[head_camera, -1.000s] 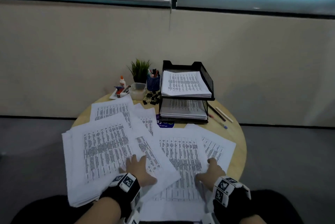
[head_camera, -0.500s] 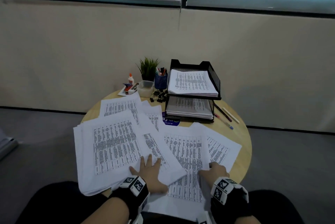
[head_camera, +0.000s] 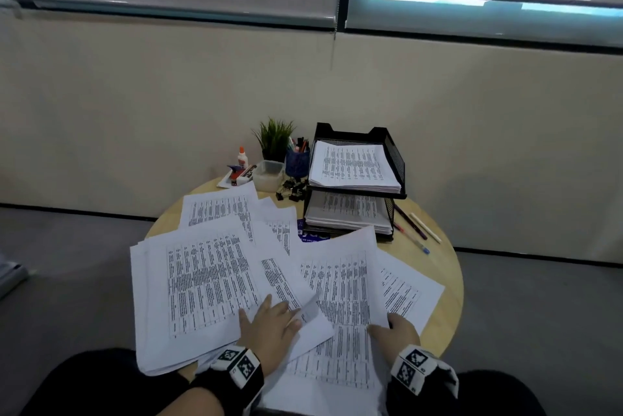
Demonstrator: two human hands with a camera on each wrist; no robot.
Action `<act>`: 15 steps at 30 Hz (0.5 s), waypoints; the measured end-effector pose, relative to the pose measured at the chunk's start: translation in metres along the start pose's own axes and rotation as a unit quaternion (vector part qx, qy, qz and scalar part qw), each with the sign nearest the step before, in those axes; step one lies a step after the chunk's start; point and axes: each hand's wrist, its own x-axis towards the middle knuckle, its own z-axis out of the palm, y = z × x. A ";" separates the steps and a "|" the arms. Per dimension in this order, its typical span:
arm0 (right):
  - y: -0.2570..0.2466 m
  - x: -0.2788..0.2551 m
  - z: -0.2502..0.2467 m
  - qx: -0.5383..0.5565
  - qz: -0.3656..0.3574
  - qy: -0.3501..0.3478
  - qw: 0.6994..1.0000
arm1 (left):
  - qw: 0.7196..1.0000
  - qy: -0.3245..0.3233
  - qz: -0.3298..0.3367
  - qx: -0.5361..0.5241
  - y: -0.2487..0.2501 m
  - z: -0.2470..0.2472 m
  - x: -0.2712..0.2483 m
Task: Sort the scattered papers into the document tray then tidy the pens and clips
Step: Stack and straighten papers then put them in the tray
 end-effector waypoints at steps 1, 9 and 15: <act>0.000 0.000 -0.003 0.011 -0.001 0.020 1.000 | 1.000 0.021 0.015 -0.001 -0.001 0.000 0.001; 0.011 0.008 -0.026 -0.014 -0.009 0.049 0.999 | 0.980 0.034 0.077 -0.181 0.004 -0.004 -0.013; -0.021 -0.008 -0.065 -0.045 -0.082 0.126 0.988 | 0.953 0.118 0.089 -0.263 0.001 -0.003 -0.011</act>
